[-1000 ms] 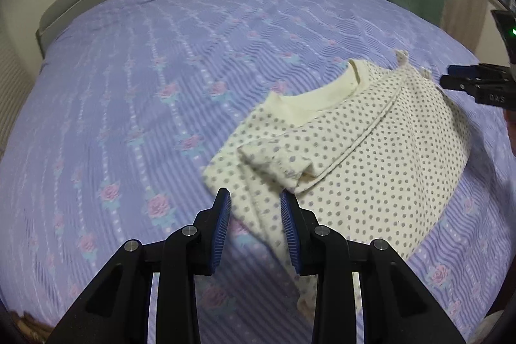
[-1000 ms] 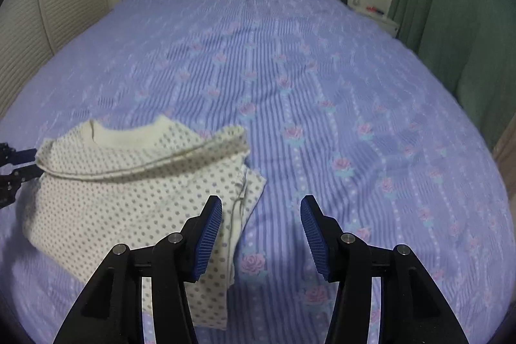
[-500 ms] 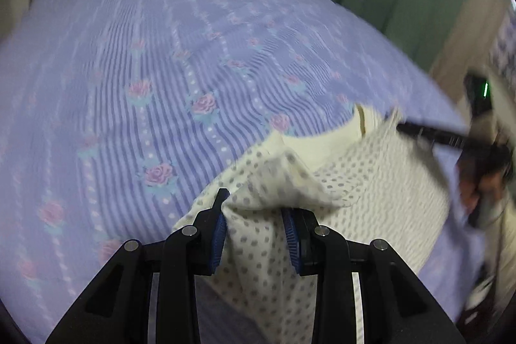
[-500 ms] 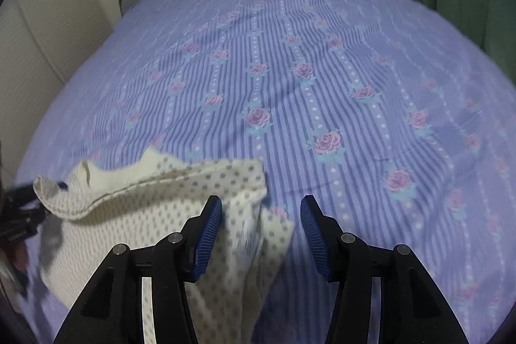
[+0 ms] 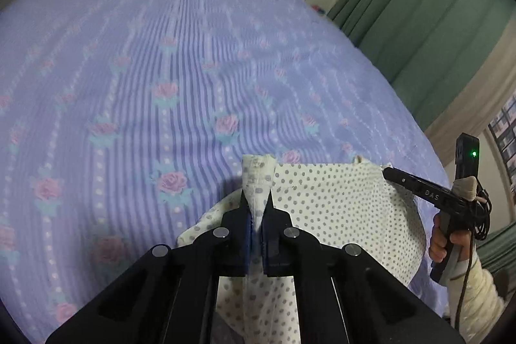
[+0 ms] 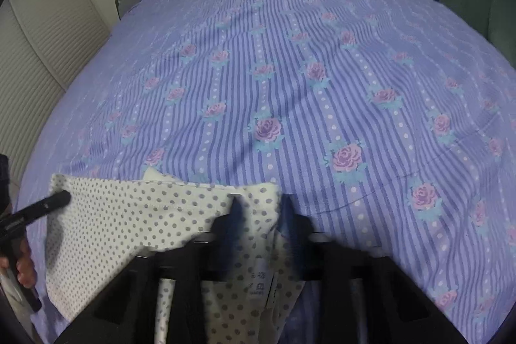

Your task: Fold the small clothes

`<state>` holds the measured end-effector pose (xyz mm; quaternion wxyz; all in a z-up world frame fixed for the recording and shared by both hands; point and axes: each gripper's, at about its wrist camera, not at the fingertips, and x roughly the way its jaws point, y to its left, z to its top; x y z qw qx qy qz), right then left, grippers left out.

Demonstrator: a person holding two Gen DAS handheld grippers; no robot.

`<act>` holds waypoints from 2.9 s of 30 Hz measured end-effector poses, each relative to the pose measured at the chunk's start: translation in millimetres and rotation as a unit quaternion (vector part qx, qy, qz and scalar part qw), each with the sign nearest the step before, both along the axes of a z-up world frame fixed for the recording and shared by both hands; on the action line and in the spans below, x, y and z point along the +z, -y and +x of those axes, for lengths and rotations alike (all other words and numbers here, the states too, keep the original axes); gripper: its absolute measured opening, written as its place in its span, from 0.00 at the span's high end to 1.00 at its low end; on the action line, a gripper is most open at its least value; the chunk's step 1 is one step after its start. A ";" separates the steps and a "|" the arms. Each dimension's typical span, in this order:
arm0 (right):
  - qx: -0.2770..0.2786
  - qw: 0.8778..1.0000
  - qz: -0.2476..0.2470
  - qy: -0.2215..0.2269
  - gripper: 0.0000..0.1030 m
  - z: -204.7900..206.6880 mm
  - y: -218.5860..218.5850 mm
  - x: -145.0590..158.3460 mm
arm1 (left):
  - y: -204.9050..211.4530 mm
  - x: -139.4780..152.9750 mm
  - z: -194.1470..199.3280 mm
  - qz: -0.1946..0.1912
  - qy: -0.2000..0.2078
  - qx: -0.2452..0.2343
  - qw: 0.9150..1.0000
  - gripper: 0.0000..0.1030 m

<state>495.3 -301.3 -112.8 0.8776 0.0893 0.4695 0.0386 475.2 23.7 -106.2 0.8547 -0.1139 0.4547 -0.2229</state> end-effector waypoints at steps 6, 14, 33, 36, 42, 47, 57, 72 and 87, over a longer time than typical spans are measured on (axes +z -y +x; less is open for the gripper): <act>-0.007 0.998 -0.054 0.036 0.89 -6.1 -13.2 16.6 | -3.7 -3.0 4.4 0.052 0.006 0.022 0.998 0.94; -0.035 0.997 -0.059 0.045 0.69 -54.9 2.8 42.1 | -6.3 9.2 -9.2 0.143 0.037 0.082 0.986 0.46; -0.076 0.995 0.052 0.033 0.62 -187.9 13.1 7.5 | -17.3 -18.3 -135.5 0.012 -0.043 0.090 0.995 0.59; -0.074 0.995 0.055 0.031 0.62 -192.2 10.6 6.1 | -15.3 -20.1 -133.3 0.004 -0.051 0.093 0.994 0.70; -0.082 0.993 0.075 0.034 0.62 -189.8 15.1 9.0 | -17.1 -6.6 -145.7 -0.014 -0.036 0.084 0.996 0.95; -0.069 0.995 0.062 0.034 0.62 -180.2 7.4 11.5 | -22.7 -16.2 -150.6 0.005 -0.056 0.086 0.995 0.95; -0.082 0.996 0.040 -0.003 0.92 -164.3 6.0 -11.6 | -19.3 -28.5 -149.4 0.032 -0.073 0.076 0.994 0.87; -0.056 0.995 -0.054 0.058 0.41 -177.6 -49.2 50.3 | -28.6 -6.3 -110.6 0.004 -0.005 0.031 0.999 0.48; -0.022 0.997 -0.066 0.032 0.41 -129.8 -90.6 26.4 | -31.8 -50.9 -42.5 -0.146 -0.072 -0.028 0.986 0.52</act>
